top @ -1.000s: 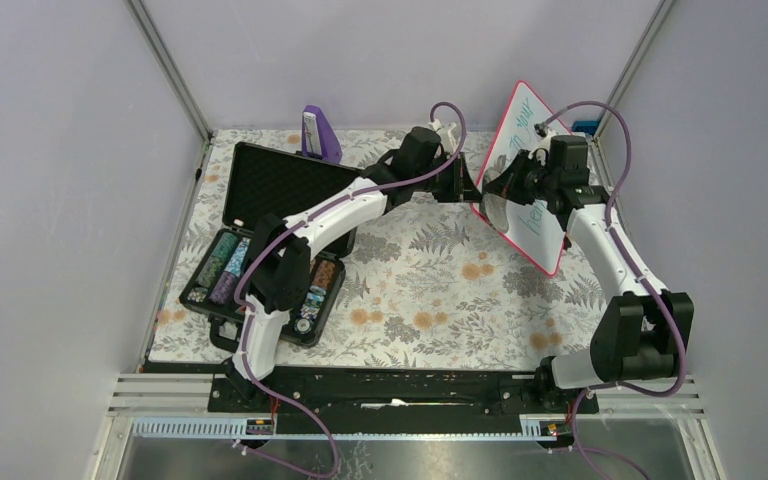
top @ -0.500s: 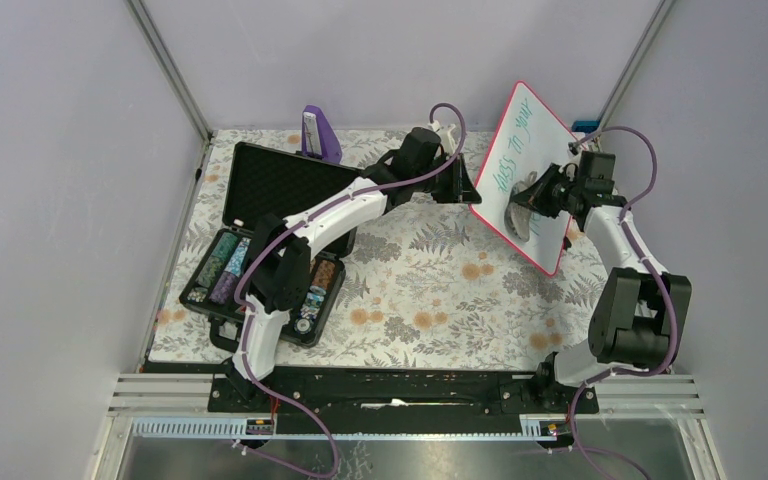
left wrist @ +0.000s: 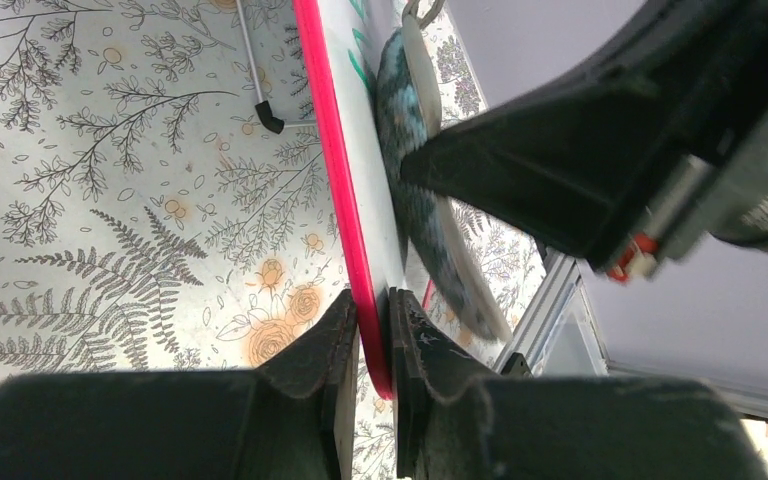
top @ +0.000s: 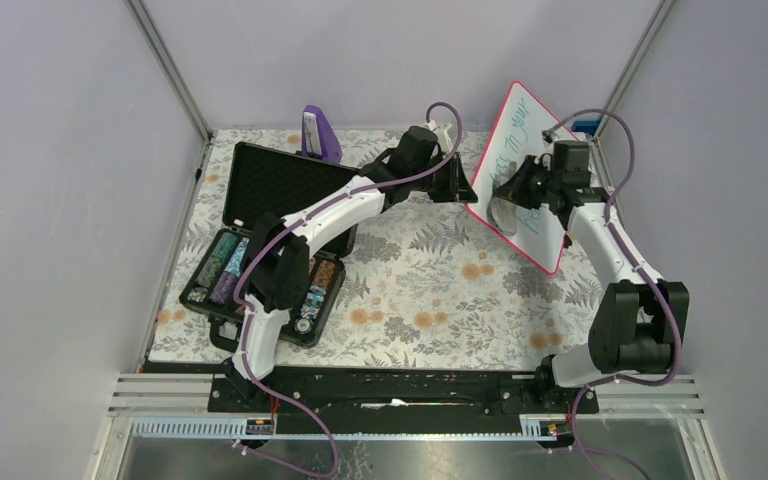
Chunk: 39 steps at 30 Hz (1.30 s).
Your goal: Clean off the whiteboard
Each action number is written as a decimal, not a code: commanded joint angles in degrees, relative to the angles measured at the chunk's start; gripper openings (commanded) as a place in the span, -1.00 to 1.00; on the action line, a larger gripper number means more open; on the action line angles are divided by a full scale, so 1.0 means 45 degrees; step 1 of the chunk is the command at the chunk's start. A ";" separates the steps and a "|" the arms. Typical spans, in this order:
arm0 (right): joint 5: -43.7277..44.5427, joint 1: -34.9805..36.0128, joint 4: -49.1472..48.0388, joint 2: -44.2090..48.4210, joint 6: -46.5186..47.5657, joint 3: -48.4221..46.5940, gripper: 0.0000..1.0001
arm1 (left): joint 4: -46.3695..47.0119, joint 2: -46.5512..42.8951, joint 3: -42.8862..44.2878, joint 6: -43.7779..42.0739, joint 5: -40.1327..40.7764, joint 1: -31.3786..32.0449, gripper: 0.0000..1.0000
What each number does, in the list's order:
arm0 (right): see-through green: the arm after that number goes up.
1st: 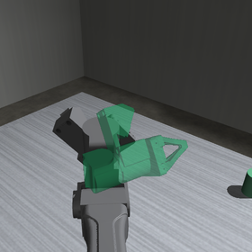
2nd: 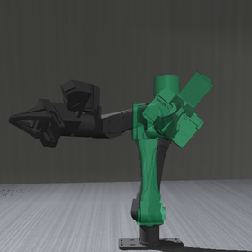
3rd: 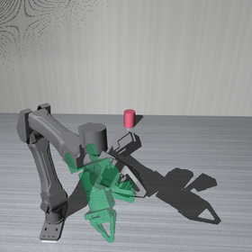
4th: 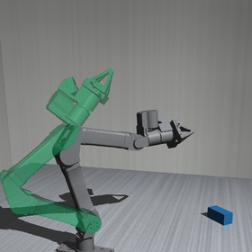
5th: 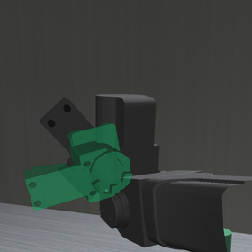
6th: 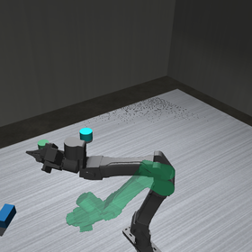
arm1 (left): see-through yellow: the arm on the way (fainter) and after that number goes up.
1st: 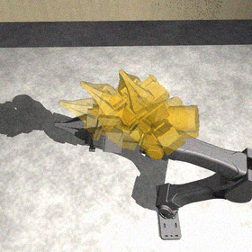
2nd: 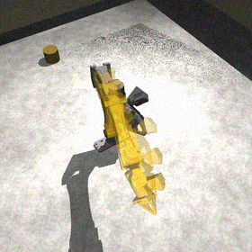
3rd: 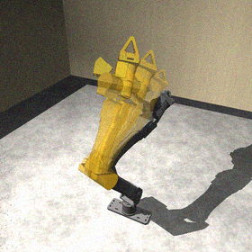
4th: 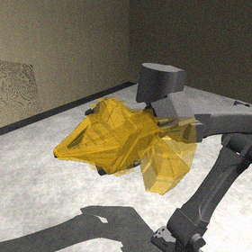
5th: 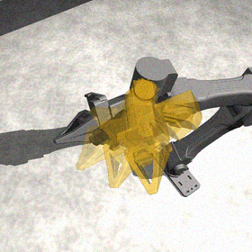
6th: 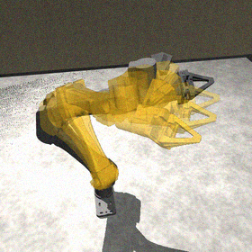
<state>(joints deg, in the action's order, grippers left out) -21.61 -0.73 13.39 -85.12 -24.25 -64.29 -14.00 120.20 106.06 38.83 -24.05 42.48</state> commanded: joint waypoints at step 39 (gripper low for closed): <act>-0.2377 0.0348 -0.2346 -0.1022 -0.2714 -0.1425 -1.00 | 0.0639 0.0300 0.0380 -0.0171 -0.0563 0.0730 -1.00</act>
<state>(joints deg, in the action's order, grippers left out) -28.12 1.56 3.53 -87.42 -33.91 -68.03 -13.17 120.29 106.17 40.34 -24.23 43.07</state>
